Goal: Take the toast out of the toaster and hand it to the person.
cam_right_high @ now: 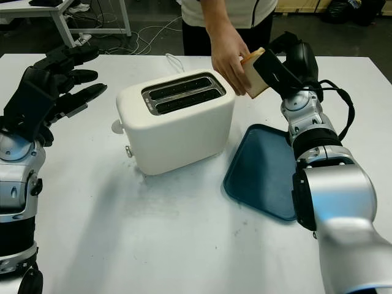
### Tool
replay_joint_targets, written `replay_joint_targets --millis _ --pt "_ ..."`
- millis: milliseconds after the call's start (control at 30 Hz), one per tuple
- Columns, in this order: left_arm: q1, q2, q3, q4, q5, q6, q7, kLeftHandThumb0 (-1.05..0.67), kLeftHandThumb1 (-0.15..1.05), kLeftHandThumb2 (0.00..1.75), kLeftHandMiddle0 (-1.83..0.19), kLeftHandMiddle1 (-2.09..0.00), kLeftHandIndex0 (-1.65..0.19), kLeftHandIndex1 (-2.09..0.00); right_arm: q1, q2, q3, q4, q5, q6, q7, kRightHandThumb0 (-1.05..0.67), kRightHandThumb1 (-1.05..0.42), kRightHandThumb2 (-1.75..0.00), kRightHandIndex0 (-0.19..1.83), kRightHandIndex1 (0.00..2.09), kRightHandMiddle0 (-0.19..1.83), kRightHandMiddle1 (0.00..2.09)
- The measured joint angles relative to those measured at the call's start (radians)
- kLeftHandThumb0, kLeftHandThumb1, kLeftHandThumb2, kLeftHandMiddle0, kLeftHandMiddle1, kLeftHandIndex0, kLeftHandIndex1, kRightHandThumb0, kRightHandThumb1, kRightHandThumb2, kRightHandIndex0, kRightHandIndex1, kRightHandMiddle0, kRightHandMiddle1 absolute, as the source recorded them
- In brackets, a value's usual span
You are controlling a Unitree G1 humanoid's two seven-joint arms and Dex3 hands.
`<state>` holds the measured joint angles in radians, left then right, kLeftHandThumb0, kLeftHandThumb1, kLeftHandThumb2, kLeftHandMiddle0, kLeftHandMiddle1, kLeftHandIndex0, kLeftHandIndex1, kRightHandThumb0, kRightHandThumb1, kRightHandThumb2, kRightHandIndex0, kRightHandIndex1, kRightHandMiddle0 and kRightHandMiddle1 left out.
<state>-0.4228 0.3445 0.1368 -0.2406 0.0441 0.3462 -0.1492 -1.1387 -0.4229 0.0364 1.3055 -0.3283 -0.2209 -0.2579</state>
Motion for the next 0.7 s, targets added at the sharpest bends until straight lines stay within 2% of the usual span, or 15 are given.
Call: replay_joint_targets --millis 133,200,267,300,400,500,633,667,700 --pt "0.000 0.000 0.000 0.000 0.000 0.000 0.000 -0.36 0.91 0.00 -0.23 -0.85 -0.43 -0.38 0.000 0.000 -0.001 0.000 0.000 0.000 0.000 -0.06 -0.92 -0.38 0.58 1.74 0.50 1.71" --pt "0.000 0.000 0.000 0.000 0.000 0.000 0.000 -0.36 0.91 0.00 -0.23 -0.85 -0.43 -0.38 0.000 0.000 0.000 0.000 0.000 0.000 0.000 -0.05 -0.92 -0.37 0.57 1.65 0.49 1.63" --pt "0.000 0.000 0.000 0.000 0.000 0.000 0.000 -0.36 0.91 0.00 -0.23 -0.85 -0.43 -0.38 0.000 0.000 0.001 0.000 0.000 -0.001 0.000 -0.04 -0.92 -0.37 0.56 1.72 0.48 1.61" --pt "0.000 0.000 0.000 0.000 0.000 0.000 0.000 -0.37 0.91 0.00 -0.23 -0.85 -0.43 -0.38 0.000 0.000 0.002 0.000 -0.001 -0.002 0.000 -0.04 -0.92 -0.37 0.57 1.67 0.50 1.54" --pt "0.000 0.000 0.000 0.000 0.000 0.000 0.000 -0.36 0.91 0.00 -0.24 -0.85 -0.43 -0.38 0.000 0.000 0.006 0.000 -0.002 -0.002 0.000 -0.06 -0.92 -0.38 0.61 1.72 0.50 1.69" --pt "0.000 0.000 0.000 0.000 0.000 0.000 0.000 -0.36 0.91 0.00 -0.24 -0.85 -0.43 -0.38 0.000 0.001 0.004 0.000 -0.001 -0.003 0.000 -0.06 -0.92 -0.36 0.56 1.72 0.52 1.60" --pt "0.000 0.000 0.000 0.000 0.000 0.000 0.000 -0.35 0.91 0.00 -0.23 -0.85 -0.42 -0.38 0.003 0.003 -0.001 0.000 -0.001 -0.009 -0.001 -0.12 -0.92 -0.34 0.65 1.74 0.53 1.67" --pt "0.000 0.000 0.000 0.000 0.000 0.000 0.000 -0.36 0.91 0.00 -0.23 -0.85 -0.42 -0.38 0.005 0.003 -0.001 0.000 -0.001 -0.012 -0.001 -0.18 -0.92 -0.32 0.64 1.23 0.55 1.63" --pt "0.000 0.000 0.000 0.000 0.000 0.000 0.000 -0.36 0.91 0.00 -0.23 -0.85 -0.42 -0.38 0.007 0.004 -0.001 0.000 -0.001 -0.012 -0.001 -0.21 -0.92 -0.31 0.70 1.00 0.56 1.61"
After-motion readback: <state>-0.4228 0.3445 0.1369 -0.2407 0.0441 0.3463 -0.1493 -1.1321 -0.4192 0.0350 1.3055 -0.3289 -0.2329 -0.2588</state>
